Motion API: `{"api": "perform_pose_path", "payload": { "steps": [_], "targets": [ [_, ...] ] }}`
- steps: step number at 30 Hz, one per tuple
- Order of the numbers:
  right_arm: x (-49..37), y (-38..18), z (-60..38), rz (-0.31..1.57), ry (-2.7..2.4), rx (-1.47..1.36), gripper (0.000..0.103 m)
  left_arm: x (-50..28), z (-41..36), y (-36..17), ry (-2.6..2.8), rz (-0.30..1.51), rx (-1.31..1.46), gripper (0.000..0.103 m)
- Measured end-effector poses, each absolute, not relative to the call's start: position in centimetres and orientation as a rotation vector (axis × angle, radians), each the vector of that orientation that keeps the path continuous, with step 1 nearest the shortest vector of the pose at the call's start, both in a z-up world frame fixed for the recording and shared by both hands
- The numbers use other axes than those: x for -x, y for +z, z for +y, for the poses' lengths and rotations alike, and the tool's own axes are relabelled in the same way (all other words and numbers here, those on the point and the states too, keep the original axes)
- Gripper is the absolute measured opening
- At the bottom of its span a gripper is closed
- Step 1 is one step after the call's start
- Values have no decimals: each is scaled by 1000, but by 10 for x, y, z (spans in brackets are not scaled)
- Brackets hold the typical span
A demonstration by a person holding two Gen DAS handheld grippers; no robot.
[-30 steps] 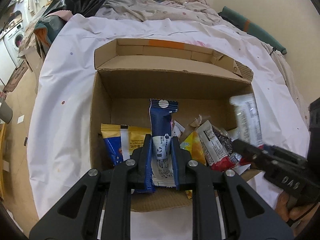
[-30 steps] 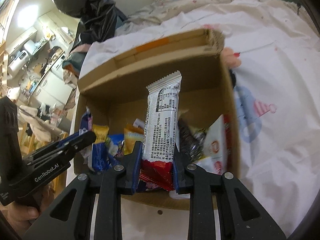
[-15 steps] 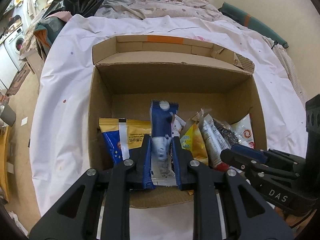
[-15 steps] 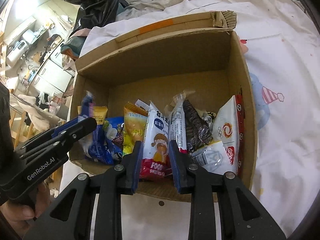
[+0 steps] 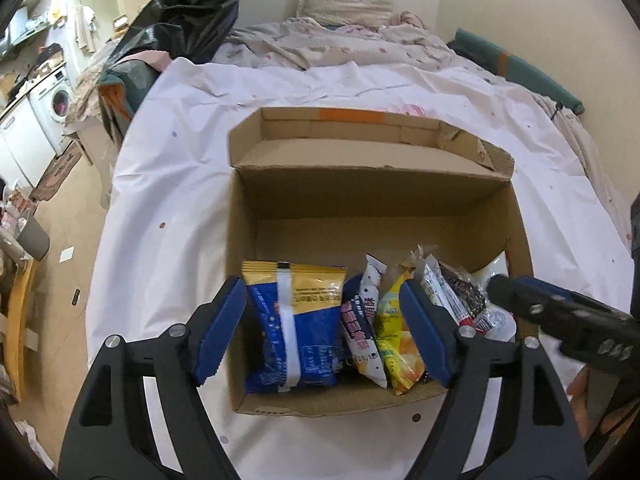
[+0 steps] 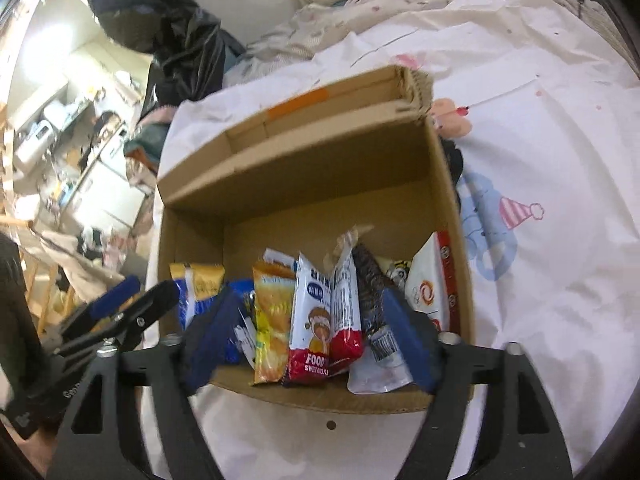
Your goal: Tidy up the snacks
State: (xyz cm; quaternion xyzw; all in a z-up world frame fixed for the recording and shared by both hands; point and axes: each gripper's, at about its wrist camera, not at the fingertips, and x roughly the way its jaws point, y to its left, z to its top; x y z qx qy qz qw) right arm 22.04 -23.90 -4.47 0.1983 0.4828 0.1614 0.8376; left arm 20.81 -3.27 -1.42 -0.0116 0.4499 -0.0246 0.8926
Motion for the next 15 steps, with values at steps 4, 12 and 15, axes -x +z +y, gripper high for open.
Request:
{"api": "perform_pose_path", "payload": {
  "steps": [4,12,15],
  "targets": [
    [-211,-29,-249,978,323,-437,93,-197,-23,0,-52,877,45,76],
    [-177,0,-253,872,305,-370,100,-166,-7,18,-39,829,73,76],
    [-159,4,-251,846,280,-324,100,-151,-1,21,-21,815,73,76]
  ]
}}
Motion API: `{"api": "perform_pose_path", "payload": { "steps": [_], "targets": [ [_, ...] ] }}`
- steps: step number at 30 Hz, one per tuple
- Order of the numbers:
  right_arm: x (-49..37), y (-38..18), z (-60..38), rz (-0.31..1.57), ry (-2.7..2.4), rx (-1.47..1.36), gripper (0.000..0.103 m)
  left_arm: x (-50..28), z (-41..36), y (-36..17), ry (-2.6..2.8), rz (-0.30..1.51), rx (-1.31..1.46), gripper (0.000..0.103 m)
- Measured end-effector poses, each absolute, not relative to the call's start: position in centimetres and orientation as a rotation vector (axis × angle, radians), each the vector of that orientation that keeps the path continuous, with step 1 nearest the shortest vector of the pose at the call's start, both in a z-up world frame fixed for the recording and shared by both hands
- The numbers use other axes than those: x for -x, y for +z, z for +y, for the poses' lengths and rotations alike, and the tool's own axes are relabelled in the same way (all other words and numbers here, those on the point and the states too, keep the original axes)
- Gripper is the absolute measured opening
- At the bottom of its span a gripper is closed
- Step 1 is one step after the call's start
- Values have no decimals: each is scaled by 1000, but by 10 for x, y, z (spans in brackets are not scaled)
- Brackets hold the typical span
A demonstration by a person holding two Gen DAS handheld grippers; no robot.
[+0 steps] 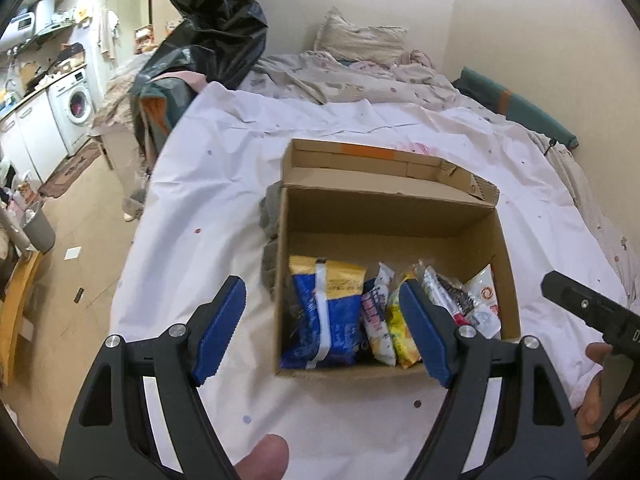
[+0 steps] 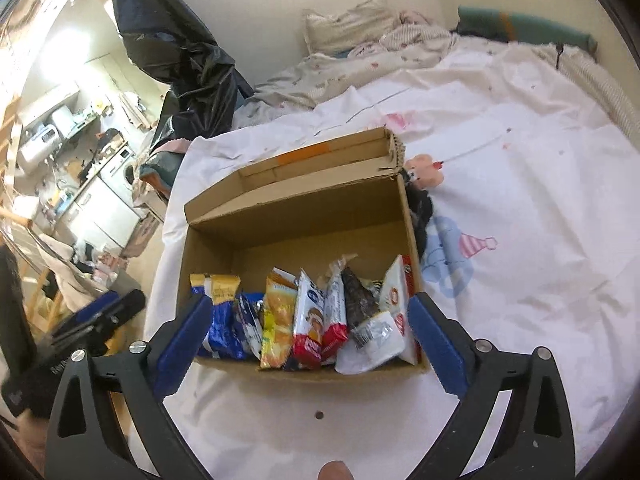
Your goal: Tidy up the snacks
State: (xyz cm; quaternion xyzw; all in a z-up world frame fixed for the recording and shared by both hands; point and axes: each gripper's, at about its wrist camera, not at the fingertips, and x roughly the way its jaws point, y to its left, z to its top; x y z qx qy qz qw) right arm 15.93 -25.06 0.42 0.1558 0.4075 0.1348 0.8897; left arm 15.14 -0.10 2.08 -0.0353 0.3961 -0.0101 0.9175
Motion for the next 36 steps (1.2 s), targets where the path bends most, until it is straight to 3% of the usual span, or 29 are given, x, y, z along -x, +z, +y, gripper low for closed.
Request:
{"api": "perform_pose_path", "payload": {
  "steps": [16,20,36],
  "targets": [
    [-91,6,-243,760,238,-232,103,-83,13,11,17,798,106,77],
    [-87,2,-244,732,204,-240,103,-73,1,13,11,738,72,102],
    [-93,-6,-224,695,176,-122,103,-82,-1,1,24,753,79,103]
  ]
}}
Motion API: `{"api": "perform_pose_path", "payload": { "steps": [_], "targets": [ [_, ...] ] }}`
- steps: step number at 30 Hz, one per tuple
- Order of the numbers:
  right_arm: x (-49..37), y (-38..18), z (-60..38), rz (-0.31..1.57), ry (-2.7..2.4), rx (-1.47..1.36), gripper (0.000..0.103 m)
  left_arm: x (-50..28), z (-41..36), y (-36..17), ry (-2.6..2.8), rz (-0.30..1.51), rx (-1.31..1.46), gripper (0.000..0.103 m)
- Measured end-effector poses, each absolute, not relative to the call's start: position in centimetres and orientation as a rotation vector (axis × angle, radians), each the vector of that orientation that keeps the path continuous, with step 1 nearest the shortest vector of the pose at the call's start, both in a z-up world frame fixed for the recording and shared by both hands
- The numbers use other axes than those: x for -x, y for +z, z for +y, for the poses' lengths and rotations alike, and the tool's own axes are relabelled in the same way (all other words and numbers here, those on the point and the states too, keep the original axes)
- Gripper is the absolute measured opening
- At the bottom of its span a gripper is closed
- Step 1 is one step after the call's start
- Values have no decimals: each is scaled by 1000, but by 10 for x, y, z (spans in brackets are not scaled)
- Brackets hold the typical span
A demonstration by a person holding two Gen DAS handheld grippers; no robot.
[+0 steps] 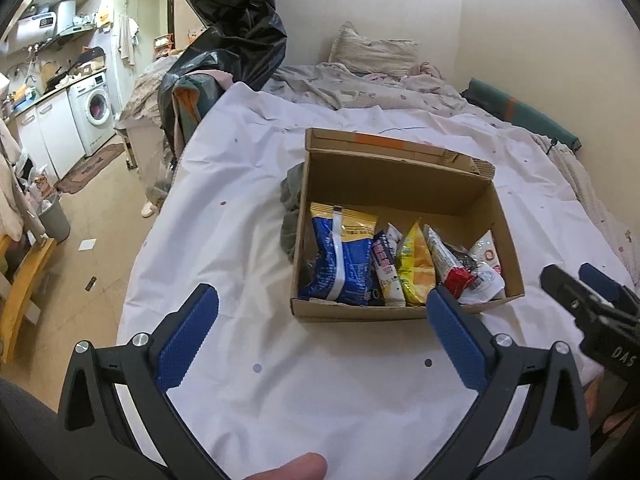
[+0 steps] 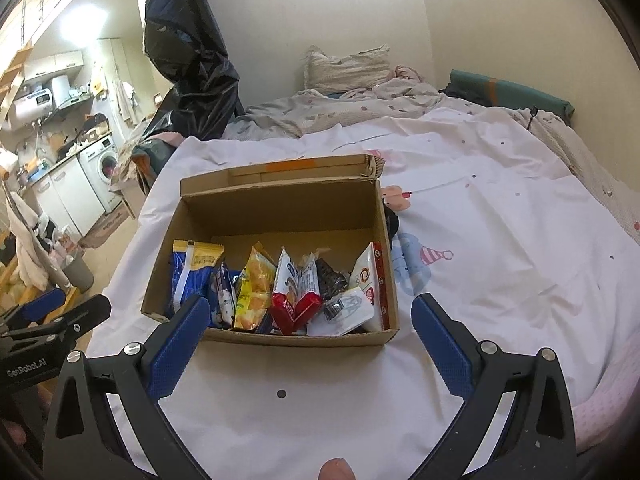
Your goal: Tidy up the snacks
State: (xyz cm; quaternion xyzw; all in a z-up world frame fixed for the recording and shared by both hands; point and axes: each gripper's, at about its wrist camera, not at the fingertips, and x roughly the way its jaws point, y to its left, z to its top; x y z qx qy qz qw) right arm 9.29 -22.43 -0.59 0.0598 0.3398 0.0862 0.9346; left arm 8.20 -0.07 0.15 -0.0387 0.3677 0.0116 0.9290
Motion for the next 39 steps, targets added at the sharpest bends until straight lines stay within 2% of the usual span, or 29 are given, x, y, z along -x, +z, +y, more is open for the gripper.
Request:
{"api": "perform_pose_path", "payload": {
  "steps": [39],
  "targets": [
    [-95,-10,-223,710,162,-109,103,-81,1,5,28,766,101,103]
  ]
}}
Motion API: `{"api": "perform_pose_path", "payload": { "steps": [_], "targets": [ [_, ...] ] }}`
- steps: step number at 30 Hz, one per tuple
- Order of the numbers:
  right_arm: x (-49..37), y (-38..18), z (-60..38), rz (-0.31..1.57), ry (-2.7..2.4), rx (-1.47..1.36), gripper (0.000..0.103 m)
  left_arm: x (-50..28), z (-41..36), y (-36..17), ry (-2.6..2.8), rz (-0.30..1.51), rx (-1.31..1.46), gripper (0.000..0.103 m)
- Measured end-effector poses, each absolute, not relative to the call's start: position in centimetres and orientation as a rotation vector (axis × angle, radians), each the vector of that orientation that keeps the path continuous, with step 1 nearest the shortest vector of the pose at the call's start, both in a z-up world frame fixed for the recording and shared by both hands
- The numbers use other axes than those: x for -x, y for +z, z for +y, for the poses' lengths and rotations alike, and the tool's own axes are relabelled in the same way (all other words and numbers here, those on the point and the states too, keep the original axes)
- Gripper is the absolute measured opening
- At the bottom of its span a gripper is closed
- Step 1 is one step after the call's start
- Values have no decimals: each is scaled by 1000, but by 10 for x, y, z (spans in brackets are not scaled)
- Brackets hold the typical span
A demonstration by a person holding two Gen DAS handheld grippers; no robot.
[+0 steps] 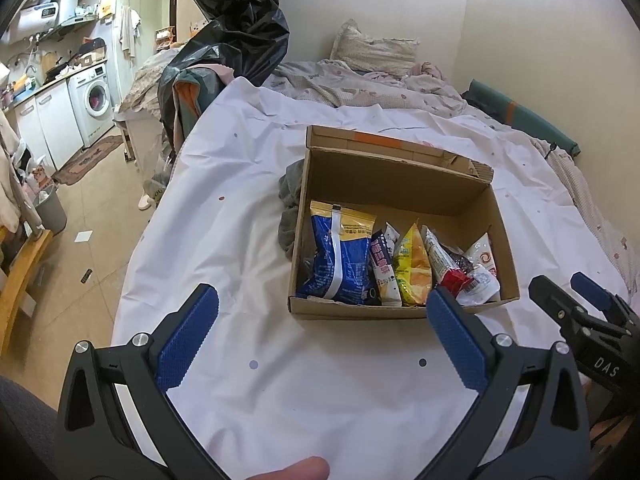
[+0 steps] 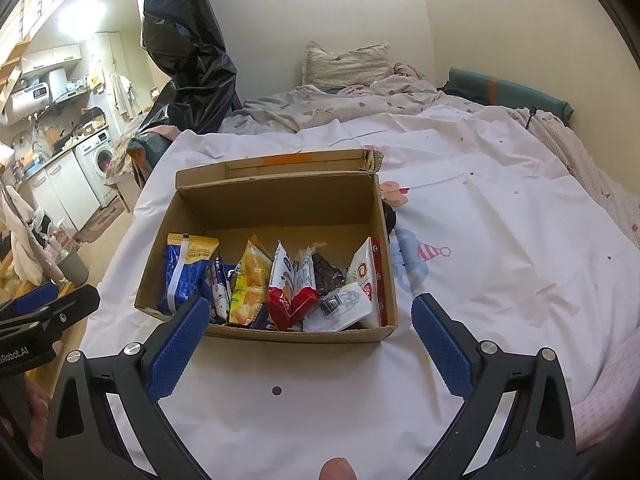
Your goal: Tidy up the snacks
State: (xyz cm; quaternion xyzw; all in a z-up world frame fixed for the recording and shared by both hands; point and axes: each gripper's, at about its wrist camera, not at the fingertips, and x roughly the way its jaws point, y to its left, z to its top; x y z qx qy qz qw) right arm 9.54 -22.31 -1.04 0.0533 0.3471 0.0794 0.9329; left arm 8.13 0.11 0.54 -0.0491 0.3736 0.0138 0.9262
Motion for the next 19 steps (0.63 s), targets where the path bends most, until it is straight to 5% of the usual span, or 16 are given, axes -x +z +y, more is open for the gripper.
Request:
{"api": "perform_pose_path", "payload": {
  "steps": [19],
  "targets": [
    [-98,-8,-223,706,173,-121,103,-81,5,2,24,782,149,103]
  ]
}}
